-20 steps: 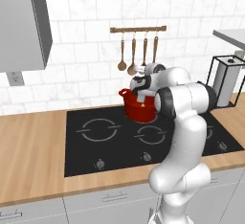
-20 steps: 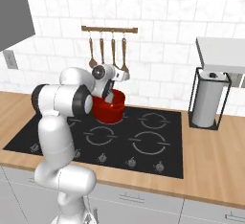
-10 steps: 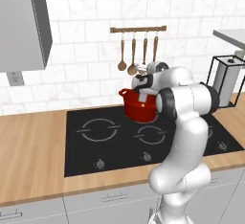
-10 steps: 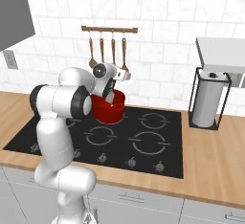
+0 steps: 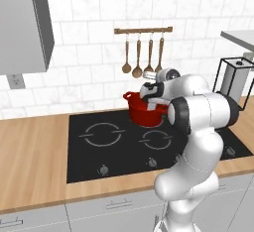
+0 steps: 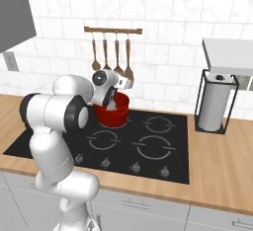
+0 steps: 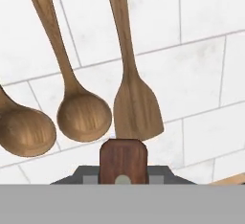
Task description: Put the lemon wedge and bell pepper in the pot. Retrieve the spatula and lightly stir the vegetables in the pot.
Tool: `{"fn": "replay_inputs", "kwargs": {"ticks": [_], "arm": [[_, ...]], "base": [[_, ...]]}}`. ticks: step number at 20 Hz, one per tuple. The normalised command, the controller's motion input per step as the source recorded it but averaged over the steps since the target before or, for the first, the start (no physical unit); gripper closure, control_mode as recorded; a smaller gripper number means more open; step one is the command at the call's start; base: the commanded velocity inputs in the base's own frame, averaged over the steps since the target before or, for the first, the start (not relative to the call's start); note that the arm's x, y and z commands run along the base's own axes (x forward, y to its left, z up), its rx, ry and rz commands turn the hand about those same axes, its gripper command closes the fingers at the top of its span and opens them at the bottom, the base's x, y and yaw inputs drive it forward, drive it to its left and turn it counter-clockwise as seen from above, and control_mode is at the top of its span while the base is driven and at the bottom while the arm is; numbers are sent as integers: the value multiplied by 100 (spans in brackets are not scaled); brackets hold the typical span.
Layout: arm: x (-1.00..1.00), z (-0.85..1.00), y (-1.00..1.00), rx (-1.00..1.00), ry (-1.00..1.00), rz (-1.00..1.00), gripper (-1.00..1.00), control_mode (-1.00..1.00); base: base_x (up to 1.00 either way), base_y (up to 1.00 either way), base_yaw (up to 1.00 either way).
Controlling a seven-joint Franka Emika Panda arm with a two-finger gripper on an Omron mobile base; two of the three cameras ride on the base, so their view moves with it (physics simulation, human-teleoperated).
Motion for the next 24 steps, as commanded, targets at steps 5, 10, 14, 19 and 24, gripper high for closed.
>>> {"fn": "replay_inputs", "kwargs": {"ticks": [5, 10, 14, 19, 24], "arm": [[17, -8, 31, 0, 1, -3, 100, -100], [38, -53, 39, 0, 0, -1, 100, -100], [14, -68, 51, 0, 0, 0, 100, -100], [33, -43, 21, -5, -17, -3, 100, -100], [44, -51, 14, -9, -32, -7, 100, -100]], "base": [[0, 0, 0], [0, 0, 0], [0, 0, 0], [0, 0, 0], [0, 0, 0]]}}
